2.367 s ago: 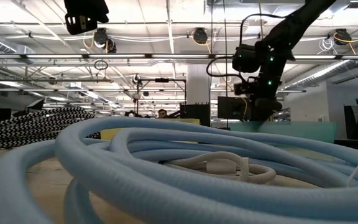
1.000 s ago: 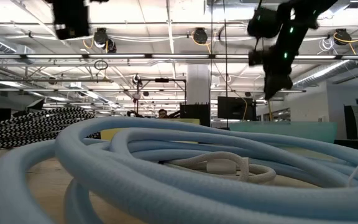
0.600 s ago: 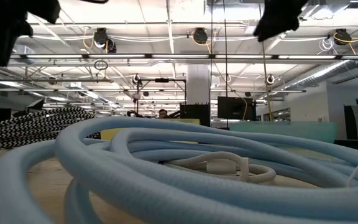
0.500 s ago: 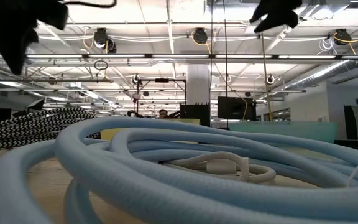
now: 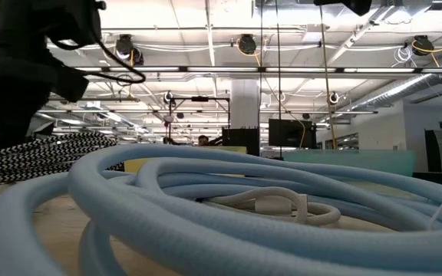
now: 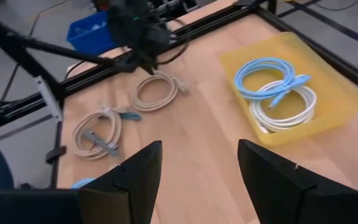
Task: Pick & Place USB Port
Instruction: Put the top brown USB cable into the yellow bin
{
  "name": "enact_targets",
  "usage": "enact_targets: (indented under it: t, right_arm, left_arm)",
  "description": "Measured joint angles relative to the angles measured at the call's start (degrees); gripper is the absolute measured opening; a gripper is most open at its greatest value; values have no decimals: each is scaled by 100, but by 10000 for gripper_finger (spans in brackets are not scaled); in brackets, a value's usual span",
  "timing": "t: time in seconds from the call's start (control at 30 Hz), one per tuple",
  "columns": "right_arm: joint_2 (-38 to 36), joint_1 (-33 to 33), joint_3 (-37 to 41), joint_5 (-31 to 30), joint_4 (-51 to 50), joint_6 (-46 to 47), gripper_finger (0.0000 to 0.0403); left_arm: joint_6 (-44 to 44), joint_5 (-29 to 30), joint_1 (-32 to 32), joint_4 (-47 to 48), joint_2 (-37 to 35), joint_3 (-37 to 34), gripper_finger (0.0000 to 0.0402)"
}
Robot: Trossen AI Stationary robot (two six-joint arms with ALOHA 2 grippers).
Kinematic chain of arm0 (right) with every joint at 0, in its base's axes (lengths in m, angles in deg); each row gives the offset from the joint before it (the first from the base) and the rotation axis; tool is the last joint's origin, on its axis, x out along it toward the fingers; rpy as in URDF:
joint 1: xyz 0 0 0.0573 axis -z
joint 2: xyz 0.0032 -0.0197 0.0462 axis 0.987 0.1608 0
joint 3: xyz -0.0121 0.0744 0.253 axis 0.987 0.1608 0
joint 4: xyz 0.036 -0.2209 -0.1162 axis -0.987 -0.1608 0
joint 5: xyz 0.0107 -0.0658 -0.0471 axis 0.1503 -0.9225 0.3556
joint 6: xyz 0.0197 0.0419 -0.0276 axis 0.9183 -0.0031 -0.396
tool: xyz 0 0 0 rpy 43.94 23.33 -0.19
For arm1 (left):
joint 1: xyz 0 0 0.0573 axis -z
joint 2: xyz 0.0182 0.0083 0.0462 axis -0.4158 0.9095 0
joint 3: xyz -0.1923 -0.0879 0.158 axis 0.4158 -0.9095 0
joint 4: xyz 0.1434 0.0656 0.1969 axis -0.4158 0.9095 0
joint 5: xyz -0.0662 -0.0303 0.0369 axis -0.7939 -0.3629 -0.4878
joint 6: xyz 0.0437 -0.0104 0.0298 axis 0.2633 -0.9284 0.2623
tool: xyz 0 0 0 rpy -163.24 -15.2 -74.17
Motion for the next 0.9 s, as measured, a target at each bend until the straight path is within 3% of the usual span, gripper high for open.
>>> enact_targets:
  t: [0.27, 0.47, 0.6, 0.8, 0.9]
  right_arm:
    - [0, -311, 0, -160, 208, -143, 203]
    - [0, -383, 2, -176, 582, -216, 203]
    - [-2, -381, 2, -180, 684, -177, 203]
    - [-2, -395, 2, -150, 671, -48, 203]
    - [0, -470, 2, -192, 645, -73, 203]
  left_arm:
    - [105, 30, -491, -31, 391, -2, 245]
    - [603, 22, -675, -635, 1222, 1, 265]
    - [756, -201, -679, -790, 1869, 42, 223]
    - [604, -371, -556, -794, 1916, 108, 45]
    - [136, -222, -537, -824, 1558, 181, 38]
